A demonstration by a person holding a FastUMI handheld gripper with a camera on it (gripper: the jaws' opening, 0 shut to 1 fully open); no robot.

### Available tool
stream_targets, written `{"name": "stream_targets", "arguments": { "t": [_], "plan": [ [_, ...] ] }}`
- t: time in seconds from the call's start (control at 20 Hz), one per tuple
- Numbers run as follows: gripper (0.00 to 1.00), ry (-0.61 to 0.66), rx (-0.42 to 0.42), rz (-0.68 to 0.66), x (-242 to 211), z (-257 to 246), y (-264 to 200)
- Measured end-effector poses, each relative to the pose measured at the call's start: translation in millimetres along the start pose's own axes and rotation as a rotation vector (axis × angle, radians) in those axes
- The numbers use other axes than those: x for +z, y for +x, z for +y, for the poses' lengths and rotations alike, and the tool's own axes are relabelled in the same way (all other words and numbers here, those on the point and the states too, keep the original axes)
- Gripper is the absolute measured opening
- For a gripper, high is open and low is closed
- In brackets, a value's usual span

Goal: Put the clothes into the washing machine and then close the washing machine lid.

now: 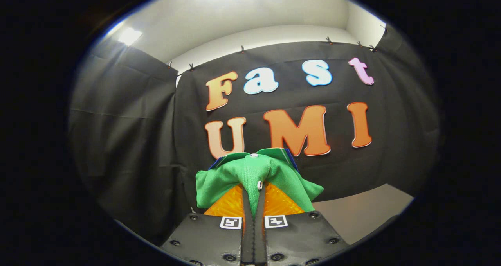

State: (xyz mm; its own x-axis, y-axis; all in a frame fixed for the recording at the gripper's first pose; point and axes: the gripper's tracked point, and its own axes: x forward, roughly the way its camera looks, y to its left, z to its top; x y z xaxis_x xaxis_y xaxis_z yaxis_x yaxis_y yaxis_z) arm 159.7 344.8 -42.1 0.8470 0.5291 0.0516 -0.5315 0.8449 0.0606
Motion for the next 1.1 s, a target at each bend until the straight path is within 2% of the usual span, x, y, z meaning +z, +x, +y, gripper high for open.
{"name": "stream_targets", "arguments": {
  "t": [0.3,0.55,0.65,0.85,1.1],
  "plan": [
    [0.08,-0.002,0.024,0.097,-95,69,71],
    [0.08,0.096,0.007,0.283,-221,95,112],
    [0.08,0.087,-0.014,0.371,-272,94,128],
    [0.08,0.068,-0.055,0.527,-365,88,130],
    [0.08,0.121,-0.126,0.705,-433,81,113]
  ]
}}
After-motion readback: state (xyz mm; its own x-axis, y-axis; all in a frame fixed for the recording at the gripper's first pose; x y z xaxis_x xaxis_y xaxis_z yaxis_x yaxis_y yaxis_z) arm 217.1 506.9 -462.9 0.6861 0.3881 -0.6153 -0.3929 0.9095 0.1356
